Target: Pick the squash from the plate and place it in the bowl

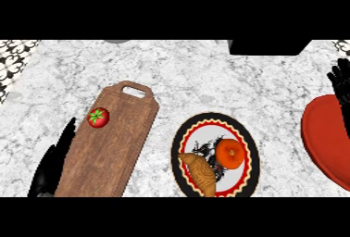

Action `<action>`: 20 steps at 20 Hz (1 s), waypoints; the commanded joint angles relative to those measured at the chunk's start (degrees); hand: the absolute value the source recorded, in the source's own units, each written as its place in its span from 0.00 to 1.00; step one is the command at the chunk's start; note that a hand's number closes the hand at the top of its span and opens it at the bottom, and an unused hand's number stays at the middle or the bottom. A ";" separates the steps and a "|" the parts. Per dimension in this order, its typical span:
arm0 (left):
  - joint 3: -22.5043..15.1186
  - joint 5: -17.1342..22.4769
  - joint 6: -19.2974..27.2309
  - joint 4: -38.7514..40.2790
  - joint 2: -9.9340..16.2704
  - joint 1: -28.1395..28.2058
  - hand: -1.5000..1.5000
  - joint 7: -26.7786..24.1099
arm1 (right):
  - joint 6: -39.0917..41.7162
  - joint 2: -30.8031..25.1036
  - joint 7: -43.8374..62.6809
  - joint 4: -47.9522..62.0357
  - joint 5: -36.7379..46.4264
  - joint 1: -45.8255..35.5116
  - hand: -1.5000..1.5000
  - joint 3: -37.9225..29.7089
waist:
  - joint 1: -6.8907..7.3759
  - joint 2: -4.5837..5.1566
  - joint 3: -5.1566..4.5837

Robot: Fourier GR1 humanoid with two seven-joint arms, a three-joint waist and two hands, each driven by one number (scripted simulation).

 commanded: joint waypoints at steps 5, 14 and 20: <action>-0.36 9.08 -7.57 -5.89 -8.84 -6.01 0.50 -3.00 | -14.45 5.35 7.94 -11.81 14.79 6.96 1.00 9.21 | -4.33 -2.14 -1.00; -0.99 14.72 -12.99 -7.81 -12.21 -7.83 0.50 -2.92 | -35.90 17.13 10.61 -17.69 41.18 21.72 0.00 24.33 | -3.09 -1.80 -0.91; 0.39 16.13 -13.73 -8.46 -11.45 -10.19 0.50 -0.17 | -29.34 12.02 29.69 -16.24 62.14 26.87 0.00 25.65 | -3.24 -1.58 -1.32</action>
